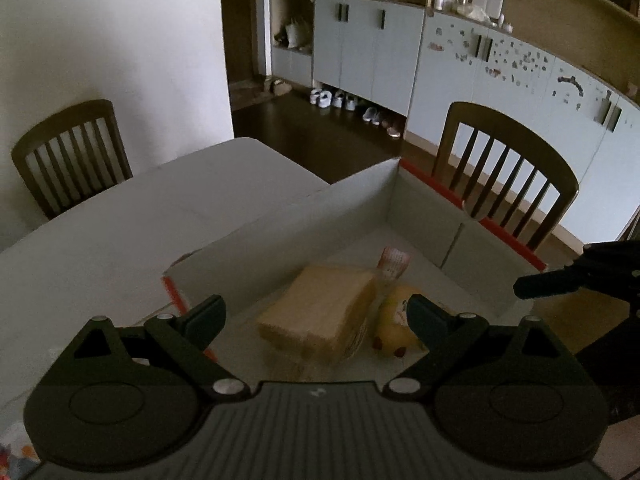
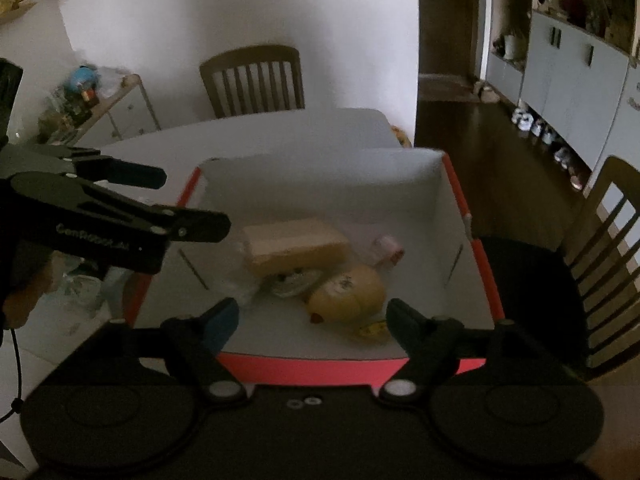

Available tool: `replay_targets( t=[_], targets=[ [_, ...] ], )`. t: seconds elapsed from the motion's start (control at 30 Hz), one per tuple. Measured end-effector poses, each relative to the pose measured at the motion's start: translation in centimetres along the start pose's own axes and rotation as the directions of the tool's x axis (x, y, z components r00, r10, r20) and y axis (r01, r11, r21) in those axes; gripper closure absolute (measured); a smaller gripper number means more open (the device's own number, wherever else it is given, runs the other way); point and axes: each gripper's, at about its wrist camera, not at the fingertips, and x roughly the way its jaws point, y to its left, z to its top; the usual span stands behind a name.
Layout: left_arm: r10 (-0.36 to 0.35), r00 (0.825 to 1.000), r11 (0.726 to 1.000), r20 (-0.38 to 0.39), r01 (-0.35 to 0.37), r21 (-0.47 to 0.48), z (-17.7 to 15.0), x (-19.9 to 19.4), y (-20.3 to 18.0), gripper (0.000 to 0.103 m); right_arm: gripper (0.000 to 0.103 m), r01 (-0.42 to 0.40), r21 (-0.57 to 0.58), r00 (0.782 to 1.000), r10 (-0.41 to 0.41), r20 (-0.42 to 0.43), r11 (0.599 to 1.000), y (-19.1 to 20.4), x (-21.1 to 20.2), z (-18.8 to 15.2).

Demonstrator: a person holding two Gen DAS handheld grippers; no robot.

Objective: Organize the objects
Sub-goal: 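Withdraw both tools from the box back over the table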

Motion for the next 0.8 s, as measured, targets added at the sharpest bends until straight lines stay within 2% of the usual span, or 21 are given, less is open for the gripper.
replay_targets(
  t=[0.43, 0.57, 0.8],
  targets=[
    [-0.033, 0.998, 0.998, 0.053, 0.035, -0.046, -3.8, -6.9, 3.8, 0.006, 0.013, -0.022, 0.006, 0.998, 0.021, 0.051, 1.0, 5.9, -1.2, -0.5],
    [-0.055, 0.997, 0.996, 0.061, 0.059, -0.061, -5.5, -8.4, 5.2, 0.002, 0.005, -0.054, 0.007, 0.995, 0.053, 0.079, 0.999, 8.1, -1.4, -0.9],
    [-0.039, 0.997, 0.994, 0.061, 0.044, -0.096, -9.3, -10.3, 7.8, 0.001, 0.001, -0.089, 0.002, 0.991, 0.089, 0.096, 0.996, 12.1, -1.3, -1.6]
  ],
)
